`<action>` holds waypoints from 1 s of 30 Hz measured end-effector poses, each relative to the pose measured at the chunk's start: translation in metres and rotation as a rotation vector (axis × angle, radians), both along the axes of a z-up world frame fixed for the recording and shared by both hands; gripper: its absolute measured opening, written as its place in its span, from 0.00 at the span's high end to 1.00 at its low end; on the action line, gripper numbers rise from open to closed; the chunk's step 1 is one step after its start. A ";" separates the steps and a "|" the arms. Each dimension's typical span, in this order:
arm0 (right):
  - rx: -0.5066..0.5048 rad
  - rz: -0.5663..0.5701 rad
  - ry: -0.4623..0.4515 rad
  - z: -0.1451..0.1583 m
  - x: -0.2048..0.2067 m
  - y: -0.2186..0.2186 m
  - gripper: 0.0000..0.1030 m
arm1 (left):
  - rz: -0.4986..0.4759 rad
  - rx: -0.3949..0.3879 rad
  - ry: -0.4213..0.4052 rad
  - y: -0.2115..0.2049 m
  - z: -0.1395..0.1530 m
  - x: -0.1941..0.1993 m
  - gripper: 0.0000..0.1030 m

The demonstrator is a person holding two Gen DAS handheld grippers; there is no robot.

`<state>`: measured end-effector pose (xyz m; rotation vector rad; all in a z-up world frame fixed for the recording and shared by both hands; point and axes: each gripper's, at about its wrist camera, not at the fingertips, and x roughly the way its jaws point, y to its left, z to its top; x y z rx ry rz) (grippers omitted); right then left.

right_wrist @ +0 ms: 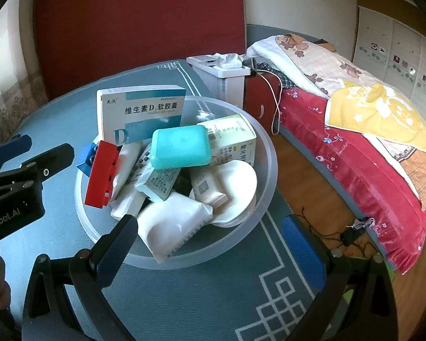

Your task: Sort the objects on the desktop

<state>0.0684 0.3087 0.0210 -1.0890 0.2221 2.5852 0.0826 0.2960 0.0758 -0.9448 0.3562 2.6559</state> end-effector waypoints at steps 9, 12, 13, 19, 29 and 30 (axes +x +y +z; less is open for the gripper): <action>-0.005 0.001 0.001 -0.001 0.000 0.000 0.01 | -0.009 -0.005 -0.010 0.002 -0.002 0.002 0.17; -0.004 0.001 0.002 0.000 0.001 0.000 0.01 | -0.012 -0.007 -0.010 0.002 -0.002 0.002 0.17; -0.004 0.001 0.002 0.000 0.000 0.000 0.01 | -0.013 -0.007 -0.010 0.003 -0.002 0.002 0.17; -0.002 0.004 0.002 0.001 0.002 0.000 0.01 | -0.015 -0.010 -0.011 0.003 -0.003 0.002 0.17; 0.001 0.005 -0.003 0.001 0.000 -0.002 0.01 | -0.030 -0.013 -0.007 0.001 -0.005 0.002 0.17; 0.003 0.005 -0.003 0.000 -0.001 -0.003 0.01 | -0.029 -0.012 -0.010 0.000 -0.005 0.002 0.17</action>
